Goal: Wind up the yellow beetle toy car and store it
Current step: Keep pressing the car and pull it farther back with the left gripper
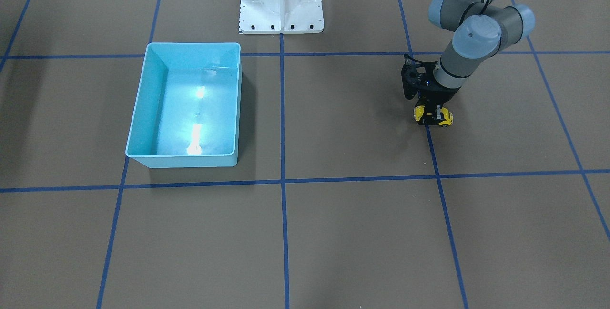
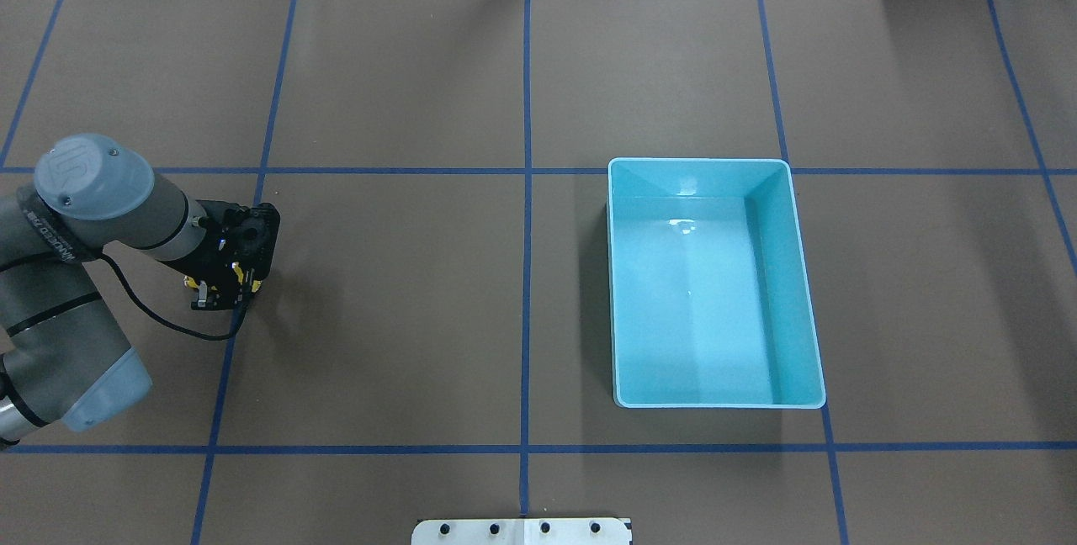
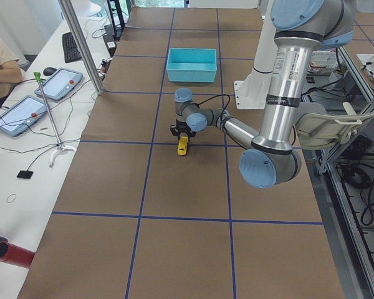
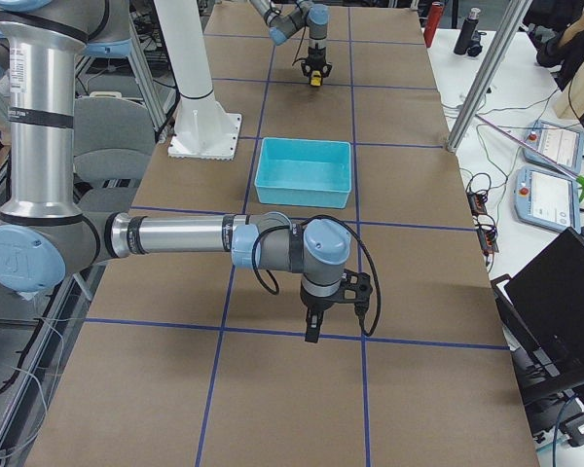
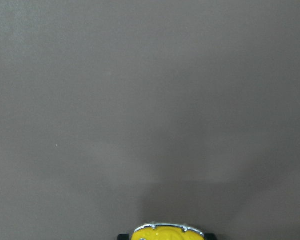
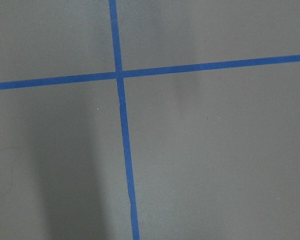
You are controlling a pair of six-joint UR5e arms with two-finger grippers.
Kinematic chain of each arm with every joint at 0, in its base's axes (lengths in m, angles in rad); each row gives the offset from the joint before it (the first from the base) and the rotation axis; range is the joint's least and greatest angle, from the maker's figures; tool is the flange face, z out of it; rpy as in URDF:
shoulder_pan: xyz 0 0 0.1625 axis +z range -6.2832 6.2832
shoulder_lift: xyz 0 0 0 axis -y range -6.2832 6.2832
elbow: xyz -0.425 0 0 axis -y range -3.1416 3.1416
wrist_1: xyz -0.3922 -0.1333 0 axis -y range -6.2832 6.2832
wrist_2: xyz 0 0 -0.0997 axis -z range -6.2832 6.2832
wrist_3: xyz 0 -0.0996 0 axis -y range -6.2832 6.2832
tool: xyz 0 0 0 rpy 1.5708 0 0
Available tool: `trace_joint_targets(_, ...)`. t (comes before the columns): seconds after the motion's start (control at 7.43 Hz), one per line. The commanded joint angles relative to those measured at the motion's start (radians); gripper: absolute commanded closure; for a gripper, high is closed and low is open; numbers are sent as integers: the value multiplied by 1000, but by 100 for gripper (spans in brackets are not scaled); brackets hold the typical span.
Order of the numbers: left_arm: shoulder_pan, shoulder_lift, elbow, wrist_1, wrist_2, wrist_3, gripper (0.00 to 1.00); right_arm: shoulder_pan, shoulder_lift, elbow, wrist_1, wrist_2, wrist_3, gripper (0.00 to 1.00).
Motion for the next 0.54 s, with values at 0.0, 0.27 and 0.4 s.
trace_joint_targets(0.0,0,22,-2,-29,-2,0,100,0,0,0,0,0,0,0)
trace_joint_targets(0.27,-8,42,-3,-51,-16,0,100,0,0,0,0,0,0,0)
trace_joint_targets(0.4,-8,53,-6,-56,-17,0,100,0,0,0,0,0,0,0)
